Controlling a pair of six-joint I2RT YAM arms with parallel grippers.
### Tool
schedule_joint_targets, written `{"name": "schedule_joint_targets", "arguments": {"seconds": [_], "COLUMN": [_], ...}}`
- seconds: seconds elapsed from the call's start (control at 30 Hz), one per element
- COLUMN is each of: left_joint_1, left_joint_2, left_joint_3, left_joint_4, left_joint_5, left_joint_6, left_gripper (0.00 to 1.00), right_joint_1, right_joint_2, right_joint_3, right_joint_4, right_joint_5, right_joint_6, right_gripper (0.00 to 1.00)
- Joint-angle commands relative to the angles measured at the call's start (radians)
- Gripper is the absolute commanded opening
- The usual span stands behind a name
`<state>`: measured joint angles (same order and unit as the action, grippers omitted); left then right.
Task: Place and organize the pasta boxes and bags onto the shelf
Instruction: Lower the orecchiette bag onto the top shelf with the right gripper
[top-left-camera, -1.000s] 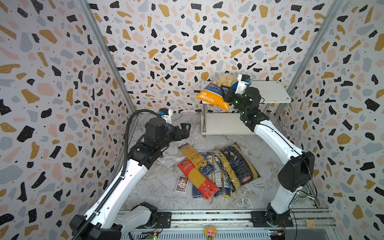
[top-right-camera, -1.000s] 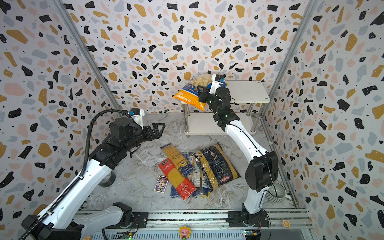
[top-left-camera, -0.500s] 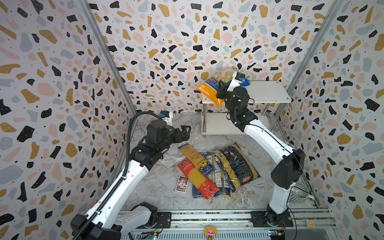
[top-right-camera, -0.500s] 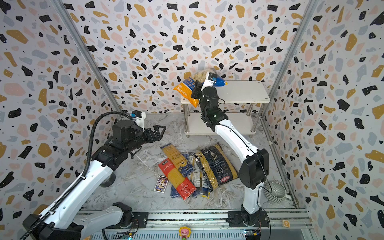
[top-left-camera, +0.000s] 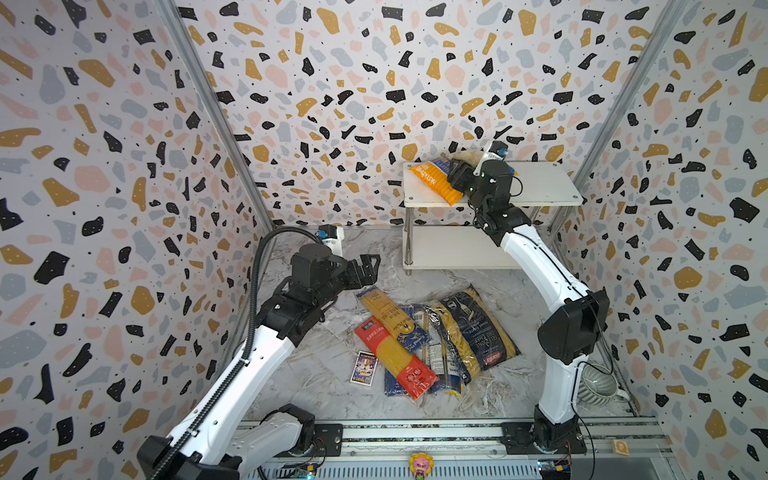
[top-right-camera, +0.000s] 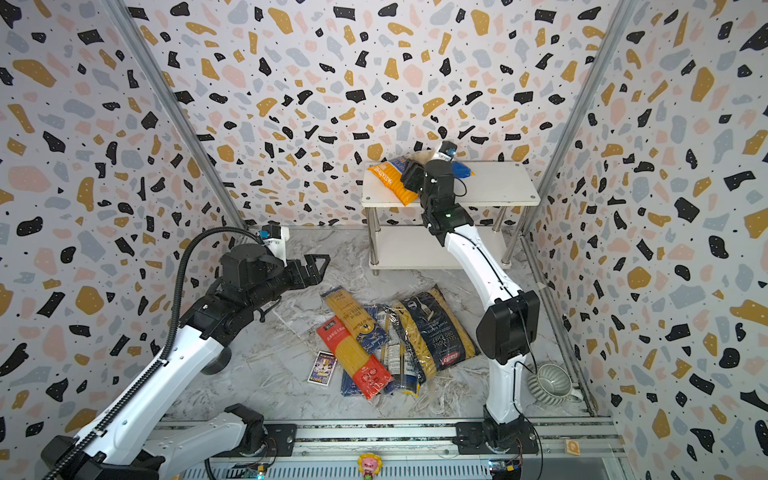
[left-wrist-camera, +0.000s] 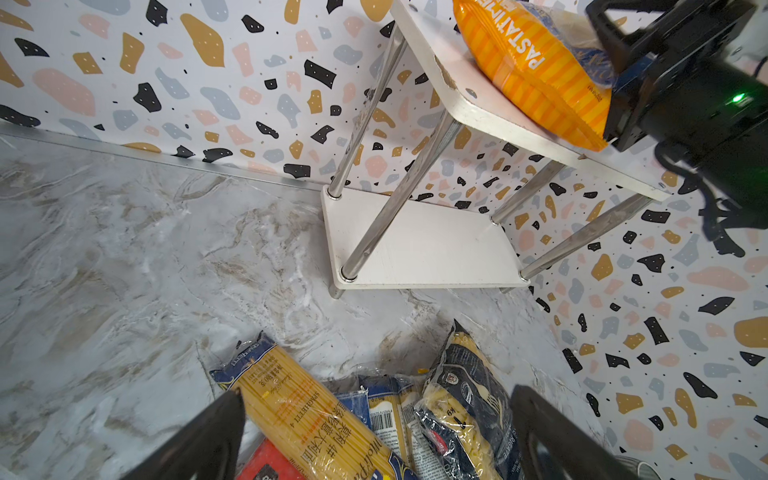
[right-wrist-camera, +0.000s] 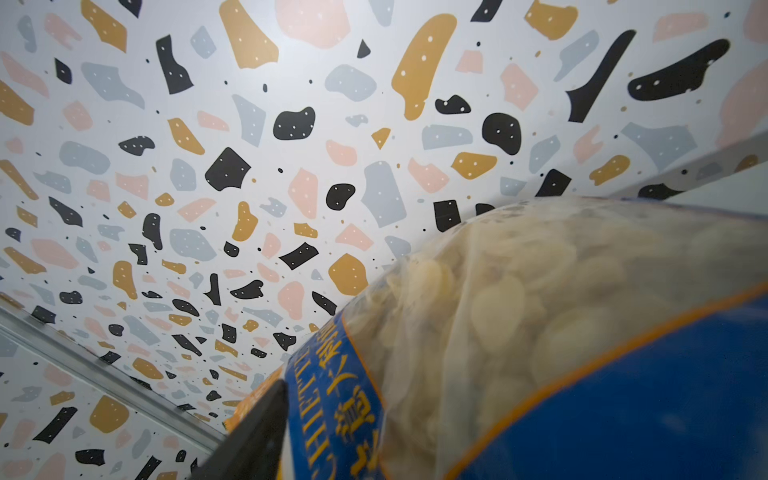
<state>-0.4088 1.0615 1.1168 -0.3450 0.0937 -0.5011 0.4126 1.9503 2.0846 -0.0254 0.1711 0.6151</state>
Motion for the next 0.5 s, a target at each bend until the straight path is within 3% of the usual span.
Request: {"name": "schedule_joint_targets", "arguments": {"seconds": [0.0, 0.2, 0.47], "left_joint_1": [0.005, 0.004, 0.005], "left_joint_2": [-0.006, -0.006, -0.005], "left_joint_3": [-0.010, -0.015, -0.044], "left_joint_4": [0.054, 0.052, 0.084], "left_joint_5": [0.017, 0.012, 0.027], "left_joint_6": [-0.002, -0.007, -0.032], "left_gripper": [0.99, 0.99, 0.99], "right_joint_1": [-0.026, -0.066, -0.046], "right_joint_2": [-0.027, -0.021, -0.097], "right_joint_3": [0.118, 0.177, 0.006], "right_joint_4": [-0.076, -0.205, -0.180], "right_joint_5": [-0.066, -0.209, -0.258], "right_joint_6": [0.037, 0.072, 0.080], "right_gripper": [0.81, 0.85, 0.81]}}
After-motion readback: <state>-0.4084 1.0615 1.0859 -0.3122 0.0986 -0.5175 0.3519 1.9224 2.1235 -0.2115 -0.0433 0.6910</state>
